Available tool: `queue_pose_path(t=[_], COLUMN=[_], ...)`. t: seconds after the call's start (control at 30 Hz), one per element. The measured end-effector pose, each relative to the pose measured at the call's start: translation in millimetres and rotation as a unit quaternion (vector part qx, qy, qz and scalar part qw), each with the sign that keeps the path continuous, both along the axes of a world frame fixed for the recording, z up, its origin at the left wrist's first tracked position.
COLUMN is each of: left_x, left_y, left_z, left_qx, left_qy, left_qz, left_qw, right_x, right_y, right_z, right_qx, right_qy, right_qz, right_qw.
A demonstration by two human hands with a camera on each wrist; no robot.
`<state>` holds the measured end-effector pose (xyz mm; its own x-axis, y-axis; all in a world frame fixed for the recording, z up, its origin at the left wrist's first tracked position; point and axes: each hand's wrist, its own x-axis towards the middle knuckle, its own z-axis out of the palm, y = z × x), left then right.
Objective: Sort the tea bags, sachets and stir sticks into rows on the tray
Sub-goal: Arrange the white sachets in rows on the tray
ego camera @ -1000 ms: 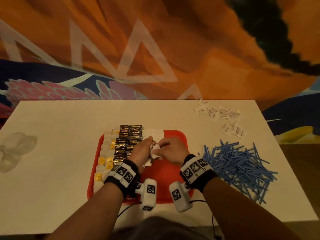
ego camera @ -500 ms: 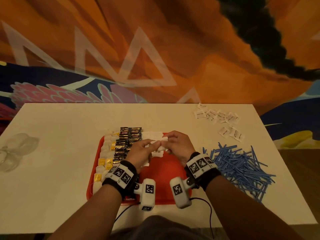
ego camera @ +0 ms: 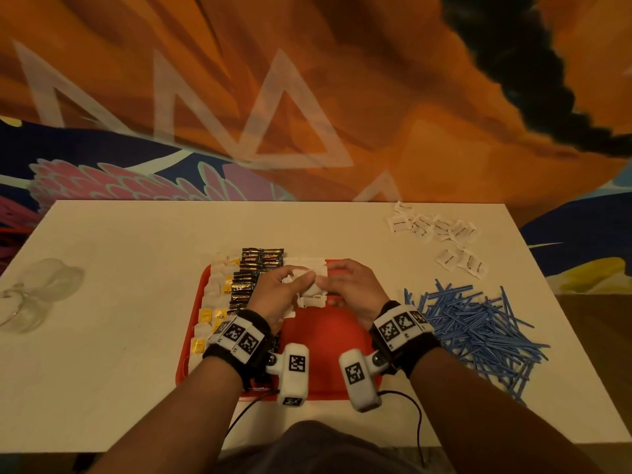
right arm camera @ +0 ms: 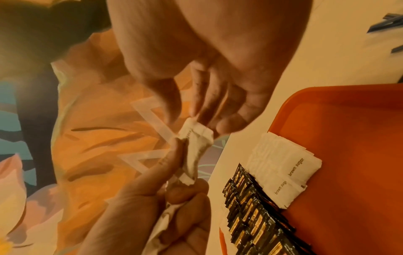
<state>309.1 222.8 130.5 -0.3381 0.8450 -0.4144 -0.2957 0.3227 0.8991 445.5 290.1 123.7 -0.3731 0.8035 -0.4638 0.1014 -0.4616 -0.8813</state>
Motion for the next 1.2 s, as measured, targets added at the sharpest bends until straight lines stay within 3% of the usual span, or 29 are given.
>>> queue_pose_path(t=[0.23, 0.37, 0.5, 0.6, 0.77, 1.03, 1.2], left_x=[-7.8, -12.2, -14.4, -12.5, -18.5, -23.9, -27.1], left_y=[3.1, -3.7, -10.6, -12.2, -14.1, -19.6, -16.8], left_z=[-14.2, -19.5, -25.3, -25.6, -28.3, -36.2, -38.5], left_qx=[-0.023, -0.037, -0.031, -0.021, -0.04, -0.047, -0.06], left_qy=[0.037, 0.09, 0.079, 0.063, 0.061, 0.05, 0.048], left_qz=[0.057, 0.008, -0.033, -0.023, 0.004, 0.021, 0.046], left_qw=[0.997, 0.995, 0.996, 0.998, 0.997, 0.997, 0.996], right_x=[-3.8, -6.6, -8.9, -11.1, -10.0, -17.9, -29.3], right_y=[-0.1, 1.3, 0.0, -2.0, -8.9, -8.8, -13.1], right_z=[-6.4, -11.4, -16.6, -20.5, -29.1, -39.4, -42.3], right_qx=[0.031, 0.026, 0.03, 0.01, -0.012, -0.054, -0.01], right_qy=[-0.034, -0.022, -0.043, -0.029, -0.026, -0.002, 0.004], right_qz=[0.021, -0.014, -0.034, -0.047, 0.04, 0.021, 0.028], right_qw=[0.999, 0.999, 0.998, 0.998, 0.999, 0.998, 1.0])
